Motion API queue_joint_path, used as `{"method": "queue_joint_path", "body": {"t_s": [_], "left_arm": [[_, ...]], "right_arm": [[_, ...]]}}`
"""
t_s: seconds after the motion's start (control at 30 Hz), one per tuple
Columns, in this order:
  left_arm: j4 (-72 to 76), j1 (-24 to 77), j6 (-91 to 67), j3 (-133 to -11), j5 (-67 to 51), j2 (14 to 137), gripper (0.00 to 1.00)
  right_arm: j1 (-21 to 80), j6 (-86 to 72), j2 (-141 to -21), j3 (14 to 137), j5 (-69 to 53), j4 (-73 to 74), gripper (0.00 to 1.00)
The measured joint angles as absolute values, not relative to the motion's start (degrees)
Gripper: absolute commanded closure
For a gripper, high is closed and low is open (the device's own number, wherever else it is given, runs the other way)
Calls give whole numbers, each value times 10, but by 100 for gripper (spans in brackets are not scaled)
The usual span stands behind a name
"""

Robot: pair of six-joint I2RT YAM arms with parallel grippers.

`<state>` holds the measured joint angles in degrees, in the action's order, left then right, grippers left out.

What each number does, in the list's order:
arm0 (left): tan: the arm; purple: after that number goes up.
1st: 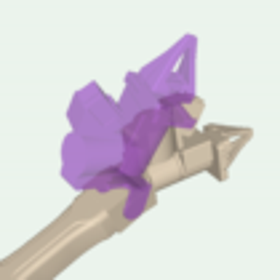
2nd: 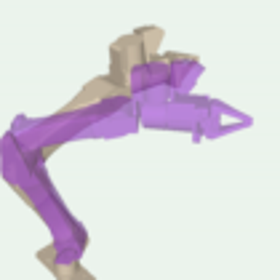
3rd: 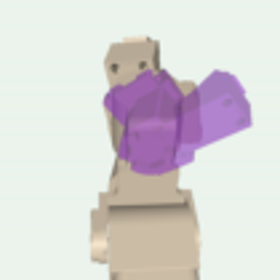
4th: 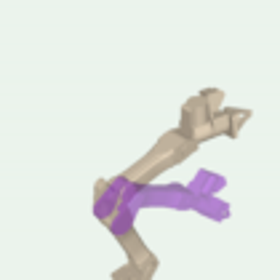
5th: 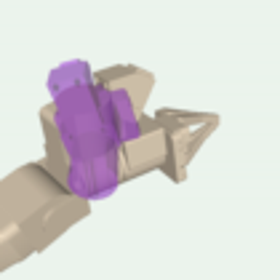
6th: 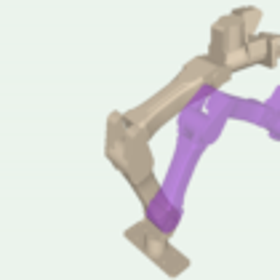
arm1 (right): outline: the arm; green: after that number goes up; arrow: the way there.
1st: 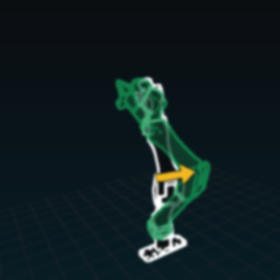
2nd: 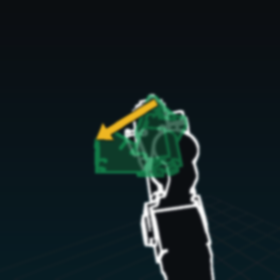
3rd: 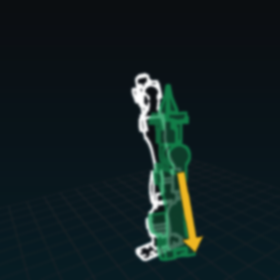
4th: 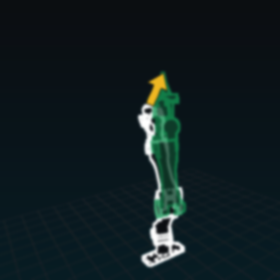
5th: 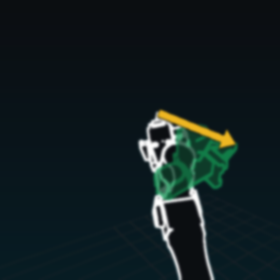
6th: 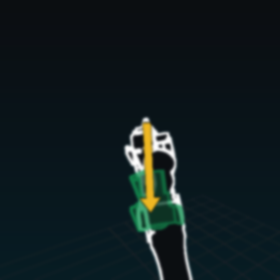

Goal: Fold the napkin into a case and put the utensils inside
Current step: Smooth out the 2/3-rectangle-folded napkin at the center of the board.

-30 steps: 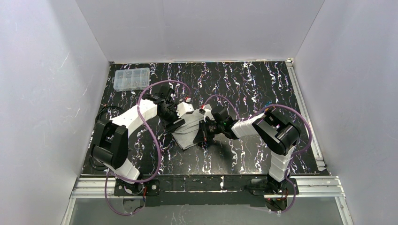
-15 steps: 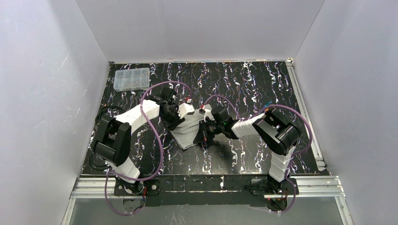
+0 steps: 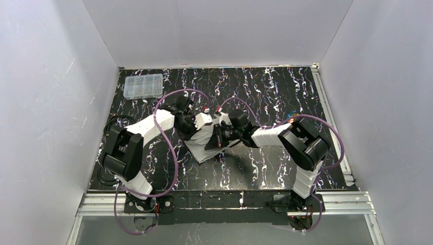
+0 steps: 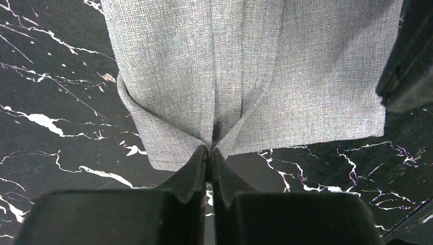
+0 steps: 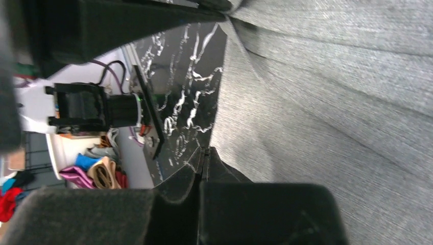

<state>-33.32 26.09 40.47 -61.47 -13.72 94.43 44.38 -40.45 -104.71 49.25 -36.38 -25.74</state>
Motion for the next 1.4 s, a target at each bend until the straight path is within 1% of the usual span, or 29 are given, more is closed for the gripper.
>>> {"method": "queue_joint_path", "body": {"t_s": [0.17,0.33,0.53,0.87,1.1,1.4], "left_arm": [[-330,261,404,-614,-137,944,100],[-329,261,403,-613,-137,944,100],[-328,261,402,-613,-138,940,100],[-335,263,394,-626,-151,927,100],[-348,284,389,-627,-173,918,100],[-348,296,397,-589,-183,916,100]], "right_arm": [[444,-476,-1060,492,-384,-325,99],[444,-515,-1115,492,-409,-367,99],[444,-530,-1167,492,-423,-361,99],[444,-496,-1167,518,-417,-304,99],[444,-487,-1165,524,-413,-287,99],[444,-482,-1163,524,-410,-284,99]]}}
